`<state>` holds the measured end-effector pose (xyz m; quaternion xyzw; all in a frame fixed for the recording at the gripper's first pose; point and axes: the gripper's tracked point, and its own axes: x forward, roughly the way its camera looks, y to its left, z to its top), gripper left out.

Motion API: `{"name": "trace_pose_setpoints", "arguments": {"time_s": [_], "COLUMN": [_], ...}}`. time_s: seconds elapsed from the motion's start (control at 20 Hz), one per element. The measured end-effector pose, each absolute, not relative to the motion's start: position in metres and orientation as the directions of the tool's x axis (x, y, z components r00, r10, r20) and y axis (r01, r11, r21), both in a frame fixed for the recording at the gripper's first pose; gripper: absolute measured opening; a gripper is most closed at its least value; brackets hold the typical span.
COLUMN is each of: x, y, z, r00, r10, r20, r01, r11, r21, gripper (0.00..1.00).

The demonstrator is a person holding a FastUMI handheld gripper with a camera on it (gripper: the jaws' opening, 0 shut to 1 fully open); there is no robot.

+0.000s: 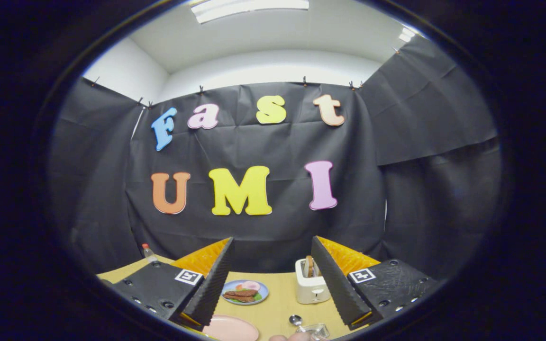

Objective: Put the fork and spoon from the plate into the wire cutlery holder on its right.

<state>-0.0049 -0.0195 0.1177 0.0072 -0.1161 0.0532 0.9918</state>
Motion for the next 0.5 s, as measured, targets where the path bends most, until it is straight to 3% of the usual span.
{"name": "trace_pose_setpoints", "arguments": {"time_s": [0.5], "x": [-0.006], "y": [-0.032], "z": [0.121], "r00": [0.966], "r10": [0.027], "r20": [0.257], "r01": [-0.042], "r11": [0.998], "r21": [0.053], "gripper": [0.96]}}
